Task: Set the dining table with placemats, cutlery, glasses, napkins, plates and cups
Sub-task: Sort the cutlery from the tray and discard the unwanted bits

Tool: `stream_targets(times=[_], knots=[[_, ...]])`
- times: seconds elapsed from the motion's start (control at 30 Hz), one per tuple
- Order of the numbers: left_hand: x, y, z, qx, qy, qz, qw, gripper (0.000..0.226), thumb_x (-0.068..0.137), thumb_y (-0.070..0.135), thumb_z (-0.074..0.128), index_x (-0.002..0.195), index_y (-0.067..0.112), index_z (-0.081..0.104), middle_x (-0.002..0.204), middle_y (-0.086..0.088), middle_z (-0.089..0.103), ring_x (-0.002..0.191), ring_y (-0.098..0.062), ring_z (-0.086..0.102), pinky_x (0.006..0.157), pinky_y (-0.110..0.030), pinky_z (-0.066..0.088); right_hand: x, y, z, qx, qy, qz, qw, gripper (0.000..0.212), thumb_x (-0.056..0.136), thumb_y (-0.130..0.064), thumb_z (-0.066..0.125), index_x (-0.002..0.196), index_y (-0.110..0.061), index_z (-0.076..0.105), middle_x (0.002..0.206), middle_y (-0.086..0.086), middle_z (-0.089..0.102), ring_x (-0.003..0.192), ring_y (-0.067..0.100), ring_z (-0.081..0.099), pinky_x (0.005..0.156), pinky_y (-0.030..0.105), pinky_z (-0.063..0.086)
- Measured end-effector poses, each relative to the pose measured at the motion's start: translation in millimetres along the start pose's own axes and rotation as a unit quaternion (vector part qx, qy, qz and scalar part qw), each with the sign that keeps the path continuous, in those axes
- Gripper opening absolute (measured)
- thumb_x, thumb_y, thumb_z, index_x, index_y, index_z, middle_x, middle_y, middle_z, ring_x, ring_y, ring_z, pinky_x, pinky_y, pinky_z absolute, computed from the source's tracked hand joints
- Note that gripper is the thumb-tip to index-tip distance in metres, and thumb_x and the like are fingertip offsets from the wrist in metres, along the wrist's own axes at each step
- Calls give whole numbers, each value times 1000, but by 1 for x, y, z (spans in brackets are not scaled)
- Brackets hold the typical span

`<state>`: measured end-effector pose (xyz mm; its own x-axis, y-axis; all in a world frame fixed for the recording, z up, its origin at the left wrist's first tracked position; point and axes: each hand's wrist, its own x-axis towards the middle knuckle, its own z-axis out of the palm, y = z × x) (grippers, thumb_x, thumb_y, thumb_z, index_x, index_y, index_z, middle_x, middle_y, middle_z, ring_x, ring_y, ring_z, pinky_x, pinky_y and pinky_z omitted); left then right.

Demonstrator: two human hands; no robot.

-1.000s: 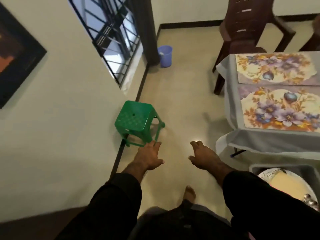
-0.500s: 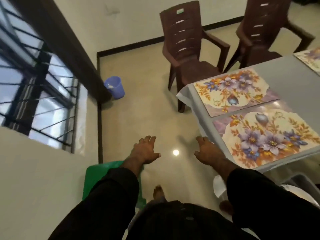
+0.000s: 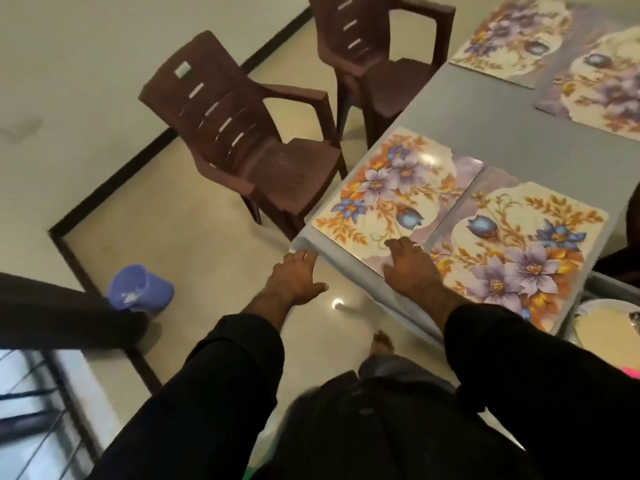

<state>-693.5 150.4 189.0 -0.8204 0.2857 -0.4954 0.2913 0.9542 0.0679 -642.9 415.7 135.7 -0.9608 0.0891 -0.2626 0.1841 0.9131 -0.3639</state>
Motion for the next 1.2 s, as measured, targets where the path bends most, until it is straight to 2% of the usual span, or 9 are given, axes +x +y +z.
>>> stream_targets(times=[0.17, 0.27, 0.37, 0.6, 0.77, 0.97, 1.2], knots=[[60, -19, -38, 42, -37, 57, 997, 91, 95, 61, 68, 166, 25, 25, 173, -6, 26, 152, -32, 36, 119, -51, 41, 42, -15, -19, -15, -11, 47, 999, 61, 93, -38, 66, 146, -14, 50, 139, 16, 53, 114, 43, 60, 91, 47, 52], [108, -26, -64, 54, -49, 98, 992, 84, 96, 57, 67, 163, 26, 28, 167, -6, 33, 147, -33, 40, 117, -53, 41, 61, -16, -23, -21, -2, 80, 997, 64, 91, -40, 67, 147, -13, 50, 146, 17, 52, 122, 43, 57, 97, 48, 51], [160, -27, -85, 61, -52, 163, 983, 78, 95, 53, 68, 159, 25, 34, 161, -7, 40, 144, -33, 44, 114, -51, 43, 74, -16, -23, -23, 18, 148, 989, 70, 88, -39, 68, 150, -14, 49, 152, 18, 49, 128, 43, 55, 102, 49, 50], [252, -24, -96, 100, -69, 306, 944, 85, 86, 44, 78, 158, 29, 34, 170, -6, 29, 148, -34, 40, 116, -53, 41, 86, -35, -8, -31, 31, 285, 958, 81, 85, -58, 68, 150, -16, 44, 160, 19, 40, 137, 42, 47, 107, 51, 45], [271, -28, -86, 126, -71, 349, 926, 89, 85, 51, 74, 158, 28, 27, 173, -7, 21, 154, -31, 31, 120, -58, 37, 89, -47, -2, -4, 5, 338, 941, 88, 90, -68, 59, 158, -23, 27, 171, 12, 22, 152, 35, 33, 119, 53, 32], [283, -30, -82, 133, -75, 360, 921, 98, 90, 59, 71, 165, 30, 16, 177, -5, 13, 159, -31, 23, 126, -59, 27, 94, -43, 3, 1, 4, 350, 937, 90, 91, -70, 57, 160, -23, 22, 171, 10, 23, 154, 35, 31, 122, 56, 30], [316, 2, -100, 136, -76, 347, 925, 103, 89, 60, 75, 167, 29, 17, 178, -4, 8, 160, -33, 20, 125, -60, 28, 123, -11, -17, 0, 7, 342, 940, 91, 91, -72, 56, 160, -22, 23, 171, 12, 24, 153, 37, 32, 121, 55, 31]])
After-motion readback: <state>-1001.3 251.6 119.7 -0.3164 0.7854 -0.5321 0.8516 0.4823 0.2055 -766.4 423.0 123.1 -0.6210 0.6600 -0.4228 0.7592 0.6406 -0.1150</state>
